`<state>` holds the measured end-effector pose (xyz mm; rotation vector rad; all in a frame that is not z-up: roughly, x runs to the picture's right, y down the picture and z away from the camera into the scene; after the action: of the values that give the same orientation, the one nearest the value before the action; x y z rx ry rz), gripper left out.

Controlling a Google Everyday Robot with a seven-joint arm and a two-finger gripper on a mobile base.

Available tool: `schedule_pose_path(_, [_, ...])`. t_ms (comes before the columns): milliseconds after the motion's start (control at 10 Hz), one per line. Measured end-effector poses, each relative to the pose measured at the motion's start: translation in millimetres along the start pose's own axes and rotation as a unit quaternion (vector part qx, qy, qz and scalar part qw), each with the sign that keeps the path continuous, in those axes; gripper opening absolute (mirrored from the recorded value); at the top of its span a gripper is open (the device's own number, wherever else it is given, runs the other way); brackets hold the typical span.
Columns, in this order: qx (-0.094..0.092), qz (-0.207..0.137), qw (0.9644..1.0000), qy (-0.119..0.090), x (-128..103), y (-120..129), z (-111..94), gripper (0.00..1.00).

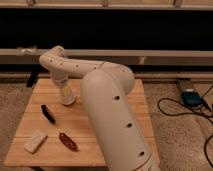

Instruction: Place the ceramic cup over the eraser

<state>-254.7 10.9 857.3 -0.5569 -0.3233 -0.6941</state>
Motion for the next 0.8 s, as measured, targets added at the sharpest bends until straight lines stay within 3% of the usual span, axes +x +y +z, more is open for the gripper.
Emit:
schedule_pose_path(200, [0.014,-0.016,0.9998,0.001,-15,12,-31,0.0])
schedule_pose_path(400, [0.026,-0.03,0.9992,0.007,-26,20,-49,0.0])
schedule_pose_path(800, [0.052,-0.06,0.9963,0.032,-46,30,-94,0.0])
